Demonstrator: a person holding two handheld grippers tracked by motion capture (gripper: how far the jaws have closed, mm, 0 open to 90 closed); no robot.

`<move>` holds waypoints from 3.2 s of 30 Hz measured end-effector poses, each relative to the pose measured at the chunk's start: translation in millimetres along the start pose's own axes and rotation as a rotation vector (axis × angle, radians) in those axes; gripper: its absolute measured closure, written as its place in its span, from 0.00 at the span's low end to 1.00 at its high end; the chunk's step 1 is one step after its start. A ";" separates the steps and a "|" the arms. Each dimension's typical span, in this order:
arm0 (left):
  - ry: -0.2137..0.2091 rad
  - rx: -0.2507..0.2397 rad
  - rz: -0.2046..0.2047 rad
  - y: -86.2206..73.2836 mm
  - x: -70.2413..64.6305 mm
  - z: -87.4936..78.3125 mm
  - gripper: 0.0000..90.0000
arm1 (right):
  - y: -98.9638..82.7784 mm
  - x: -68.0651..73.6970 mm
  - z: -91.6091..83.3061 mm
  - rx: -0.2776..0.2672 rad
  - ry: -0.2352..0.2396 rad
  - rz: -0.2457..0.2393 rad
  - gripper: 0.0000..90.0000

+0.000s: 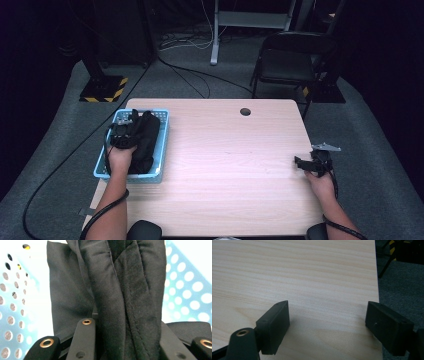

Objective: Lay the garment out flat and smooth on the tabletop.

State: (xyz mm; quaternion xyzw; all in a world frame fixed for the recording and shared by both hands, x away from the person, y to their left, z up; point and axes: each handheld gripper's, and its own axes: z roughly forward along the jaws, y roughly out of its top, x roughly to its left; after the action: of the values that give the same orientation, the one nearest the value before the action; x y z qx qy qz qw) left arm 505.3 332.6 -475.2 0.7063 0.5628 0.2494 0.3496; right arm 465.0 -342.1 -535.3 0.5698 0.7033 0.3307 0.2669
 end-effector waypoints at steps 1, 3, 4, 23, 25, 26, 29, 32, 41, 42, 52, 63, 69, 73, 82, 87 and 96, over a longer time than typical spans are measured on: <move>0.002 -0.010 0.002 0.0 -0.2 -1.6 0.80 | 0.0 0.0 0.0 0.000 0.000 0.000 0.21; 0.004 -0.033 0.002 -0.3 -0.8 -4.6 0.80 | 0.0 0.0 0.0 0.000 0.000 0.000 0.21; 0.001 -0.045 -0.002 -0.5 -0.9 -6.1 0.80 | 0.0 0.0 0.0 0.000 0.000 0.000 0.21; -0.037 -0.169 0.010 6.1 -10.4 -31.0 0.81 | 0.0 0.0 0.0 0.000 0.000 0.000 0.21; -0.038 -0.175 0.010 7.2 -10.9 -33.0 0.81 | 0.0 0.0 0.0 0.000 0.000 0.000 0.21; -0.040 -0.178 0.011 7.9 -11.3 -34.1 0.81 | 0.0 0.0 0.0 0.000 0.000 0.000 0.21; -0.044 -0.181 0.017 9.9 -12.8 -36.8 0.81 | 0.0 0.1 0.0 0.000 0.000 0.000 0.21; -0.046 -0.186 0.026 13.2 -14.3 -40.8 0.81 | 0.0 0.0 0.0 0.000 0.000 0.000 0.21; -0.042 -0.201 0.042 22.8 -14.5 -54.0 0.81 | 0.0 0.1 0.0 0.000 0.000 0.001 0.21; -0.042 -0.201 0.042 22.8 -14.5 -54.0 0.81 | 0.0 0.1 0.0 0.000 0.000 0.001 0.21; -0.047 -0.224 0.048 35.2 -14.4 -69.5 0.81 | 0.0 0.0 0.0 0.000 0.000 0.000 0.21; -0.060 -0.240 0.067 46.7 -20.8 -80.6 0.81 | 0.0 0.0 0.0 0.000 0.000 0.000 0.21; -0.065 -0.243 0.081 51.9 -24.4 -85.8 0.81 | 0.0 0.0 0.0 0.000 0.000 0.000 0.21; -0.070 -0.248 0.080 55.2 -25.9 -89.1 0.81 | 0.0 0.1 0.0 0.000 0.000 0.000 0.21; -0.097 -0.251 0.097 60.5 -35.0 -92.8 0.81 | 0.0 0.1 0.0 0.000 0.000 0.000 0.21; -0.114 -0.252 0.115 65.1 -40.7 -93.3 0.81 | 0.0 0.0 0.0 0.000 0.000 0.000 0.21; -0.139 -0.256 0.132 70.6 -53.9 -89.1 0.81 | -0.1 0.3 -0.1 0.000 -0.002 0.001 0.21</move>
State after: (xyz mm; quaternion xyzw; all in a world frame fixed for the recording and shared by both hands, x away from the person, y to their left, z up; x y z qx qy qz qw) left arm 469.6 290.7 -362.1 0.7068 0.4533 0.2919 0.4580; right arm 464.8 -341.8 -535.4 0.5704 0.7028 0.3303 0.2677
